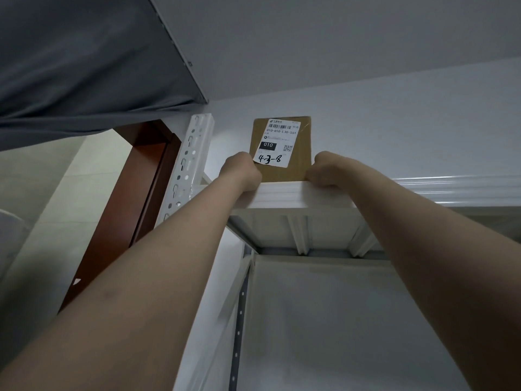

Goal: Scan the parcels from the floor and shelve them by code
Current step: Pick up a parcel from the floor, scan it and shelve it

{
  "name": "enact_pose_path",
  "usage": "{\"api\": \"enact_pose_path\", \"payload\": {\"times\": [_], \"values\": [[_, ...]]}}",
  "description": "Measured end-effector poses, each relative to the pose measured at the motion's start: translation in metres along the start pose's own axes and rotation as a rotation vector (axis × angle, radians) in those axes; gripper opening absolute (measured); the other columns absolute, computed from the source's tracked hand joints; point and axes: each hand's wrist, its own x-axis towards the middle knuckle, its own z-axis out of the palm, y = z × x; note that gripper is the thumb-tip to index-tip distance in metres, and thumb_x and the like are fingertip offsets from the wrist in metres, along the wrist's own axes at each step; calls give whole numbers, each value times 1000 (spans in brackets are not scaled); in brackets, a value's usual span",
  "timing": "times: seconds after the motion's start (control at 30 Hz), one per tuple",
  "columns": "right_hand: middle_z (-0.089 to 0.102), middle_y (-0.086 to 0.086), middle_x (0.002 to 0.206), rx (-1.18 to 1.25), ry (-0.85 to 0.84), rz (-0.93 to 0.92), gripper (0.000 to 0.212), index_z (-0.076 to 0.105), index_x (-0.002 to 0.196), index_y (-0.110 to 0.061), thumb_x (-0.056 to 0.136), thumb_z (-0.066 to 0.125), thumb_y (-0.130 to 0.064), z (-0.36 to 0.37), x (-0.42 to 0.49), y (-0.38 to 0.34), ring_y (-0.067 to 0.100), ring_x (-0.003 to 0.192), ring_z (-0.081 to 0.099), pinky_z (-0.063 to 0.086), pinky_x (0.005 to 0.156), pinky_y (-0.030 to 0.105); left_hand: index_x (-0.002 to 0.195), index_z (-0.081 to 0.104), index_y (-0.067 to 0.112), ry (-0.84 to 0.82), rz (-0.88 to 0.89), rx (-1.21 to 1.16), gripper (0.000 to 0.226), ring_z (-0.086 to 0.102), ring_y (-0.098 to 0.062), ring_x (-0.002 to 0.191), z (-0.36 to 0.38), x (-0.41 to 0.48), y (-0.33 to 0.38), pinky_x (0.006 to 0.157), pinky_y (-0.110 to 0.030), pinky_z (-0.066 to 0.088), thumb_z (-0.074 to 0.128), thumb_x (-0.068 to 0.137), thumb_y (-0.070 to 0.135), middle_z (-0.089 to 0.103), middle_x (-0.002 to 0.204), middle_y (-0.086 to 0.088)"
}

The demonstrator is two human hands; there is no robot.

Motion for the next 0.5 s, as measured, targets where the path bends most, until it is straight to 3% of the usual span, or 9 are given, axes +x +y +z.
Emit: {"api": "enact_pose_path", "payload": {"times": [0.13,0.3,0.5], "values": [[51,7,101,-27,9,29,10,47,102,-14,94,47,-19,0,1,-1,30,96,52,43,93,35,101,49,9,70,4,19,5,50,-29,93,2,-2,0,76,-31,39,48,97,6,59,122,-16],[50,9,100,-61,28,20,9,48,101,-12,93,45,-15,1,2,0,31,96,51,45,97,38,107,53,9,79,-23,31,11,53,-30,96,3,3,-2,77,-32,41,52,97,11,59,124,-17],[51,7,93,-54,40,3,6,49,95,-10,93,45,-14,3,2,0,31,97,53,46,99,40,95,51,11,30,-48,56,14,54,-31,95,0,7,-12,75,-31,39,60,94,22,55,99,-8]]}}
